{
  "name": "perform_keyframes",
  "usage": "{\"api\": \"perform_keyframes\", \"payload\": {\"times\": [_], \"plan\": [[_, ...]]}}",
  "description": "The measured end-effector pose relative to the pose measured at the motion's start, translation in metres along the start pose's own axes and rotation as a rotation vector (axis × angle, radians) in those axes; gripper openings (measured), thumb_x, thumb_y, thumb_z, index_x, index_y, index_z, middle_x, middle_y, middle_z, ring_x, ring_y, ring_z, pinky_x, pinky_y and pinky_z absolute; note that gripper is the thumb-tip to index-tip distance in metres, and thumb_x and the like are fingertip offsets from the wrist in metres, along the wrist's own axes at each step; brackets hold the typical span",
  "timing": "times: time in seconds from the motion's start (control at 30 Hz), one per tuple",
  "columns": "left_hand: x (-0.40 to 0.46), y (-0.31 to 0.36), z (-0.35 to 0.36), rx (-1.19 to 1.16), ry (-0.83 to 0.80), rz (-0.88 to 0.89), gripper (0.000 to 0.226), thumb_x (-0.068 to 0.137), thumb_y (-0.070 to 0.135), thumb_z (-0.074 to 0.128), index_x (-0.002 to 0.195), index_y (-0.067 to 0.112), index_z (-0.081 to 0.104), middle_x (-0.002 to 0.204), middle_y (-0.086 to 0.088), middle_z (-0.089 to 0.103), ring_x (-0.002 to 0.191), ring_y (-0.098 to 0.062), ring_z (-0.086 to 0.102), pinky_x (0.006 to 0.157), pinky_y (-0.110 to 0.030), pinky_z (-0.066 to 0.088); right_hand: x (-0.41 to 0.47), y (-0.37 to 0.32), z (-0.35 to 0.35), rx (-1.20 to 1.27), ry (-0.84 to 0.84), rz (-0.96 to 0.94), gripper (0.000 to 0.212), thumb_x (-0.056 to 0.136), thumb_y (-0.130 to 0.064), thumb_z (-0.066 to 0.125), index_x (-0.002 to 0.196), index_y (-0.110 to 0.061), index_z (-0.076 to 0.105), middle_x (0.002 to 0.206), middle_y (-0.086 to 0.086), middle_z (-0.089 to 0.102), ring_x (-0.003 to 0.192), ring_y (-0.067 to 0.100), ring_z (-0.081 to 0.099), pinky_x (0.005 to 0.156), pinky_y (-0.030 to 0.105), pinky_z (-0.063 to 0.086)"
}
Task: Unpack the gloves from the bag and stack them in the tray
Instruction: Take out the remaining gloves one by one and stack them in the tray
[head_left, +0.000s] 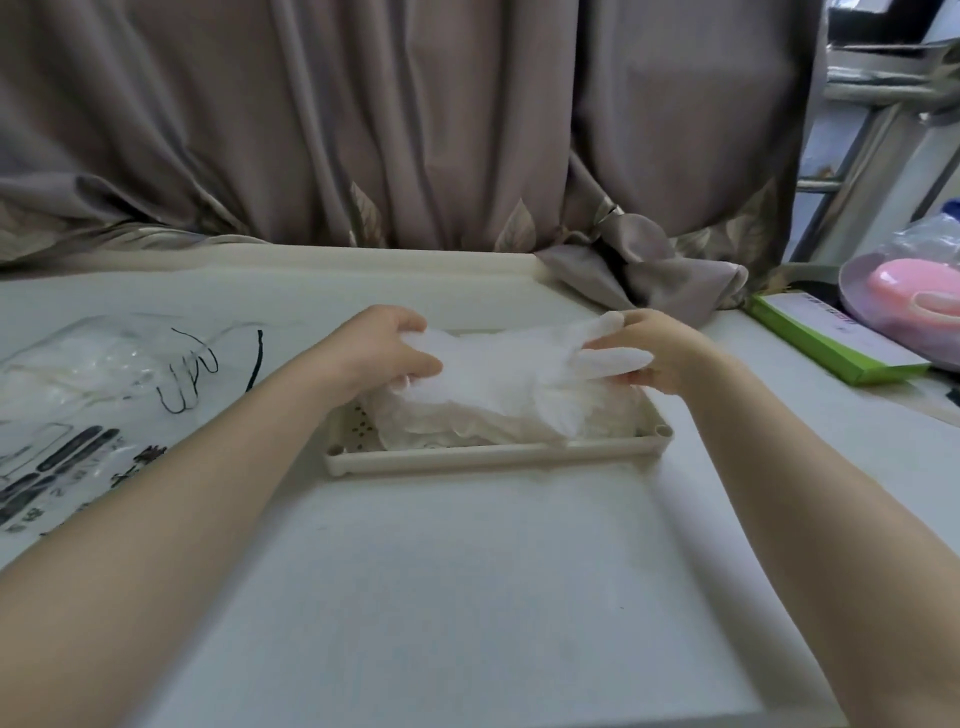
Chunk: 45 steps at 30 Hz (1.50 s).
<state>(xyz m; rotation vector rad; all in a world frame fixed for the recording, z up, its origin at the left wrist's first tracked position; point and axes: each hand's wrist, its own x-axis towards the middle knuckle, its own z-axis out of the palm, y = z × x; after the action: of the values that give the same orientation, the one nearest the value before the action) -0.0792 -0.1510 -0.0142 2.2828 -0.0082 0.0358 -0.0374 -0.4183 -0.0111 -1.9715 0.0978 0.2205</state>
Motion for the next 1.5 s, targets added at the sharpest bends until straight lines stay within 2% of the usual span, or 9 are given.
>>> {"api": "perform_keyframes", "payload": {"times": [0.13,0.23,0.33,0.47,0.73,0.9,1.03,1.17,1.5], "plan": [[0.006,-0.005,-0.007,0.088,-0.059,0.027,0.070,0.079,0.013,0.069,0.142,0.016,0.037,0.119,-0.003,0.056,0.083,-0.021,0.061,0.068,-0.021,0.048,0.013,-0.005,0.005,-0.188,0.185,-0.081,0.041,0.083,-0.008,0.066,0.123,-0.009,0.055,0.114,0.012,0.059,0.091,0.024,0.056,0.072,0.028,0.050],[0.003,0.002,-0.001,0.554,0.083,0.095,0.071,0.085,0.031,0.061,0.146,0.021,0.025,0.155,-0.006,0.009,0.136,-0.029,0.025,0.105,-0.036,0.027,0.007,-0.017,0.017,-0.463,0.490,-0.309,0.042,0.085,-0.011,0.054,0.127,-0.011,0.051,0.124,0.012,0.055,0.111,0.031,0.052,0.091,0.038,0.045],[0.001,0.020,0.018,0.781,0.081,0.386,0.059,0.094,0.032,0.045,0.147,0.019,0.021,0.157,-0.002,0.004,0.143,-0.022,0.005,0.114,-0.040,0.004,-0.013,-0.028,0.060,-0.701,0.301,-0.669,0.040,0.089,-0.018,0.056,0.127,-0.005,0.052,0.132,0.013,0.053,0.124,0.029,0.045,0.102,0.029,0.029],[0.006,0.004,0.035,0.963,-0.185,0.336,0.057,0.094,0.045,0.032,0.141,0.013,0.031,0.148,-0.005,0.030,0.139,-0.017,0.022,0.115,-0.043,-0.003,-0.021,-0.008,0.098,-0.964,-0.050,-0.552,0.060,0.094,-0.040,0.047,0.143,-0.010,0.031,0.151,0.007,0.032,0.140,0.021,0.026,0.113,0.034,0.017],[-0.003,-0.026,0.010,0.645,-0.170,0.120,0.083,0.086,0.067,0.031,0.147,0.011,0.022,0.156,-0.007,0.017,0.142,-0.023,0.016,0.113,-0.036,0.019,-0.023,0.010,0.082,-1.138,0.057,-0.297,0.104,0.067,-0.080,0.050,0.145,-0.018,0.021,0.156,0.000,0.012,0.145,0.023,0.003,0.115,0.054,-0.003],[-0.023,-0.035,-0.038,0.685,0.215,0.352,0.039,0.097,0.031,0.041,0.132,0.020,0.050,0.153,-0.008,0.024,0.141,-0.026,0.015,0.114,-0.037,0.016,-0.052,-0.028,0.123,-0.773,0.245,-0.729,0.050,0.090,-0.051,0.050,0.125,-0.016,0.053,0.135,0.001,0.048,0.127,0.020,0.040,0.105,0.033,0.029],[-0.040,-0.078,-0.069,0.833,0.332,-0.039,0.029,0.093,0.016,0.047,0.114,0.027,0.063,0.156,-0.016,0.002,0.141,-0.041,-0.004,0.114,-0.044,0.001,-0.071,-0.052,0.182,-0.658,0.083,-0.903,0.020,0.092,-0.029,0.053,0.097,-0.014,0.065,0.108,0.001,0.061,0.100,0.021,0.056,0.085,0.040,0.046],[-0.053,-0.110,-0.088,0.856,0.206,-0.330,0.036,0.091,0.007,0.043,0.126,0.012,0.054,0.137,-0.018,0.037,0.121,-0.039,0.042,0.090,-0.038,0.039,-0.080,-0.061,0.229,-0.644,-0.025,-0.901,0.019,0.093,-0.023,0.052,0.097,-0.012,0.066,0.107,0.003,0.062,0.086,0.020,0.055,0.081,0.037,0.047],[-0.079,-0.110,-0.108,0.104,0.079,0.197,0.026,0.086,0.016,0.052,0.105,0.029,0.065,0.086,0.004,0.068,0.078,-0.014,0.065,0.074,-0.029,0.051,-0.084,-0.076,0.267,-0.736,-0.065,-0.716,0.032,0.094,-0.002,0.043,0.111,-0.010,0.068,0.110,0.008,0.068,0.103,0.025,0.061,0.089,0.029,0.043]]}}
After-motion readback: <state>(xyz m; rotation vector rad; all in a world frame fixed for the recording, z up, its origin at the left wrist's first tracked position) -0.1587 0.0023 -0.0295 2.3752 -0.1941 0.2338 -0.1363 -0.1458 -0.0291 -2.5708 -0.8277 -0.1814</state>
